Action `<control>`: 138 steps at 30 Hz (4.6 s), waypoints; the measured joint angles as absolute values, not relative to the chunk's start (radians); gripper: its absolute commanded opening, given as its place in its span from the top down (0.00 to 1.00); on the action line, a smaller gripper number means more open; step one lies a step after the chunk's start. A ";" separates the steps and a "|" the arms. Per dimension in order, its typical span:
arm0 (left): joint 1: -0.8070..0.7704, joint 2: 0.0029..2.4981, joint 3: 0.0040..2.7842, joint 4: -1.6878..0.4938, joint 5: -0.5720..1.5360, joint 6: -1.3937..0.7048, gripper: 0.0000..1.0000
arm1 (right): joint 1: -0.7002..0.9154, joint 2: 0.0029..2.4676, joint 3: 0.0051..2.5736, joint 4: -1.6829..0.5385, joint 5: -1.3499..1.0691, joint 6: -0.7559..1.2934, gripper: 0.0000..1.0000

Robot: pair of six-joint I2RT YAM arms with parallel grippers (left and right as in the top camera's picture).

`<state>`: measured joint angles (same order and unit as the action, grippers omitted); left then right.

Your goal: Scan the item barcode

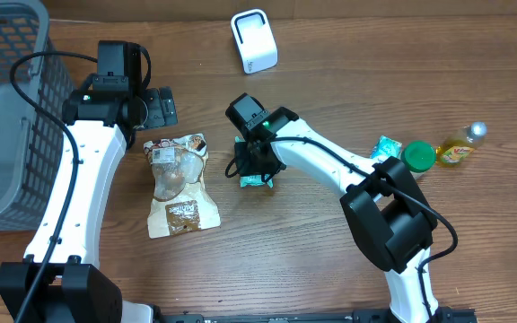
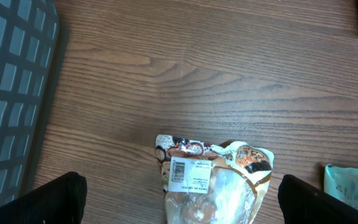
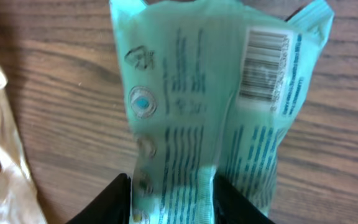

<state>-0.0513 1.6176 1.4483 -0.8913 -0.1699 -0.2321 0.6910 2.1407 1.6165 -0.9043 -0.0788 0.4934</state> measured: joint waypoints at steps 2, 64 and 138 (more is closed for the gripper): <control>-0.051 1.618 1.448 -0.891 -0.170 -0.232 0.00 | 0.691 2.143 1.654 -0.941 -0.084 0.476 0.56; -0.051 1.618 1.448 -0.891 -0.170 -0.232 0.00 | 0.731 2.143 1.591 -0.867 -0.156 0.429 0.71; -0.051 1.618 1.448 -0.891 -0.170 -0.232 0.00 | 0.569 2.307 1.786 -0.798 0.019 0.368 0.65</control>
<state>-0.0513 1.6176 1.4483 -0.8913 -0.1699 -0.2321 0.5694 2.3066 1.7859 -0.7979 0.0189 0.3676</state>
